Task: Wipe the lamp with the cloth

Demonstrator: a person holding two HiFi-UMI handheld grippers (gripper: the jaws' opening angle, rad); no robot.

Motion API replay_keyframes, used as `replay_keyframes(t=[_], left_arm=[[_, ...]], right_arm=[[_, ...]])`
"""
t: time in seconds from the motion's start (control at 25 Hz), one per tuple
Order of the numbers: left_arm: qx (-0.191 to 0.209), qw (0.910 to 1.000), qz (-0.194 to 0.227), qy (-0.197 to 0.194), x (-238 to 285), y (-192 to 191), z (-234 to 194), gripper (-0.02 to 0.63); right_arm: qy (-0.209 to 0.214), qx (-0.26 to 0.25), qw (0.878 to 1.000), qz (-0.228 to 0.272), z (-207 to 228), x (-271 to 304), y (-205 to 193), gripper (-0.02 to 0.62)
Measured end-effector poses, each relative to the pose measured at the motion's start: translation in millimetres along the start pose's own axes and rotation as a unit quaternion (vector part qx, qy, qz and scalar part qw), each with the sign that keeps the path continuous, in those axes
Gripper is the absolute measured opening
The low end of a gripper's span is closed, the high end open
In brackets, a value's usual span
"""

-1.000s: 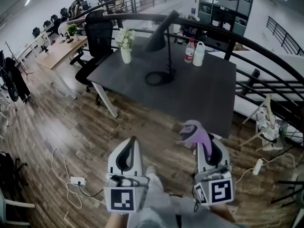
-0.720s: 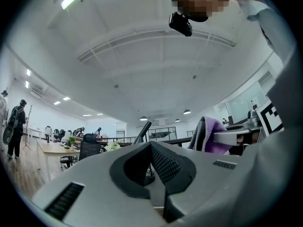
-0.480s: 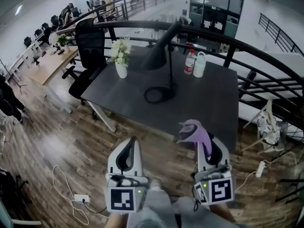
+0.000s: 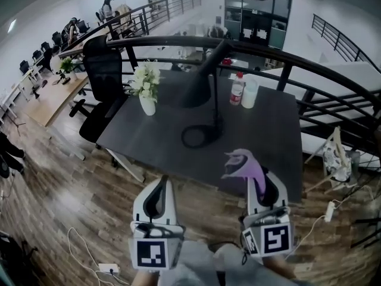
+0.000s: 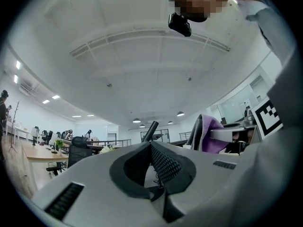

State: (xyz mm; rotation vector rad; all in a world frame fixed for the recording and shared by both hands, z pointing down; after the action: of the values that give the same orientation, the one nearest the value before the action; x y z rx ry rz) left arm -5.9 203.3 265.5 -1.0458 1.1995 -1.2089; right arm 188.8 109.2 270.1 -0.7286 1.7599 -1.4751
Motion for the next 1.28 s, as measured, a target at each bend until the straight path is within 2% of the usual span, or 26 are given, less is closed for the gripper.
replay_keyframes(t=[0.48, 0.8, 1.28], left_arm=[[-0.009, 0.9999, -0.005, -0.001, 39, -15, -26, 0.005], [-0.002, 0.9997, 0.001, 0.024, 89, -13, -47, 0.005], [-0.003, 0.9984, 0.009, 0.056, 174, -6, -53, 0.005]], right_arm=[[-0.022, -0.025, 0.999, 0.004, 13, 56, 2, 0.052], [-0.017, -0.036, 0.999, 0.027, 35, 124, 10, 0.052], [-0.014, -0.048, 0.997, 0.062, 92, 215, 28, 0.052]])
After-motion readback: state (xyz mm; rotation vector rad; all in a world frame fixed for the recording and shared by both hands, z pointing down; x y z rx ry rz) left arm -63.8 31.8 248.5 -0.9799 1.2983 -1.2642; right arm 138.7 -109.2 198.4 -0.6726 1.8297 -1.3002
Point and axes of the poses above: the fingertips, and each gripper's own axes: x forward along the fingers, z to its right, y out of its top, the point moved 4 cm from there along -x, backward along the fingers, and after that the axes turned 3 degrees about -y, right-handed, at the moved point
